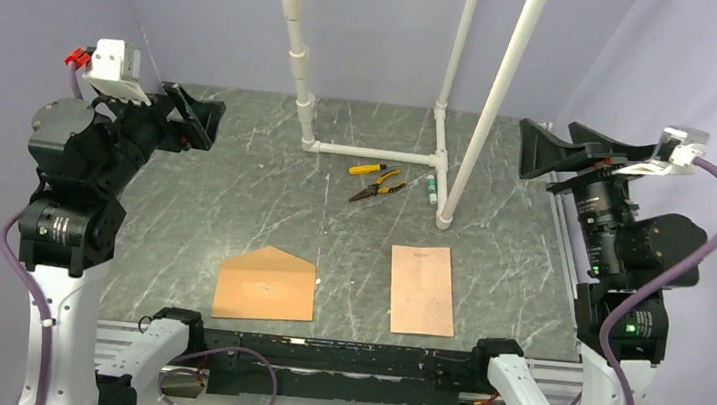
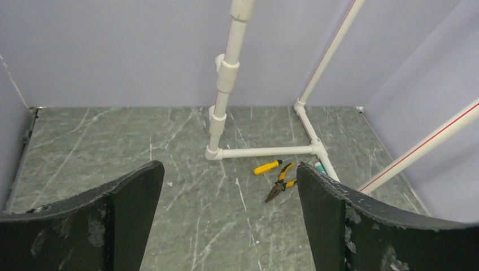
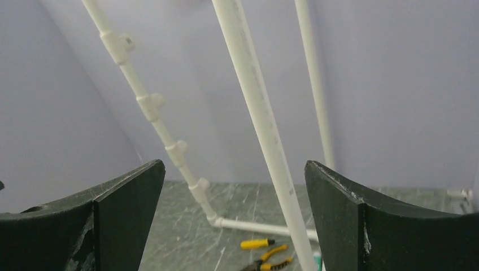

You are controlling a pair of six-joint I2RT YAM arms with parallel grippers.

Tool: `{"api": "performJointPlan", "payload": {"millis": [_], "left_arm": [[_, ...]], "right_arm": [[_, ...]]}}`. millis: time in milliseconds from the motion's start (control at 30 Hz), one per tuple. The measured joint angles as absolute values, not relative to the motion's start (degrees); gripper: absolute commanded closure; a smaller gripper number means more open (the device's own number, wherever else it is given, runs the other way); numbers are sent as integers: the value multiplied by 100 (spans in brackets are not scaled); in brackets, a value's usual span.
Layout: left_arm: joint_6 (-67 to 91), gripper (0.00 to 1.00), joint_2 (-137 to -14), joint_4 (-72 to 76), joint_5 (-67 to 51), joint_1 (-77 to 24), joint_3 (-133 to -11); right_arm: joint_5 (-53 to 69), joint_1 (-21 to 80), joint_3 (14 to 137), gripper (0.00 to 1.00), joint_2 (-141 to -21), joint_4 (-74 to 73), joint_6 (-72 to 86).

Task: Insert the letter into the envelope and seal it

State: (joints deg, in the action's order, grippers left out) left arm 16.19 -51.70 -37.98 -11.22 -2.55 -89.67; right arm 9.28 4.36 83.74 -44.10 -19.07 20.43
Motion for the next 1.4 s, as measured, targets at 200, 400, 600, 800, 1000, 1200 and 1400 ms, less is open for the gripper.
{"api": "performJointPlan", "payload": {"millis": [200,400,600,800,1000,1200,1400], "left_arm": [[1776,7,-5103,-3780,-1267,-255,-8576],[2167,7,-5050,-4139,-1367,-255,-7929],[2504,7,-5177,-4209,-1678,-248,-6851],[3033,7,-5712,-3824,-2759,-395,-5881],[3889,9,-6224,-2471,-2779,-1817,-4775],[4475,12,-7808,-1133,-2279,-3282,-4740],[4821,16,-9574,-467,-1881,-4200,-5347]], "right_arm": [[781,434,7393,0,-4136,-2132,2338],[661,432,6278,12,-4007,-2755,2884],[1205,432,4884,17,-4458,-3070,3326],[1247,434,3839,22,-5146,-3089,3520],[1251,473,3240,31,-5752,-2812,3660],[1461,506,2679,45,-6027,-2519,3728],[1636,508,2316,68,-6020,-2432,3876]]}}
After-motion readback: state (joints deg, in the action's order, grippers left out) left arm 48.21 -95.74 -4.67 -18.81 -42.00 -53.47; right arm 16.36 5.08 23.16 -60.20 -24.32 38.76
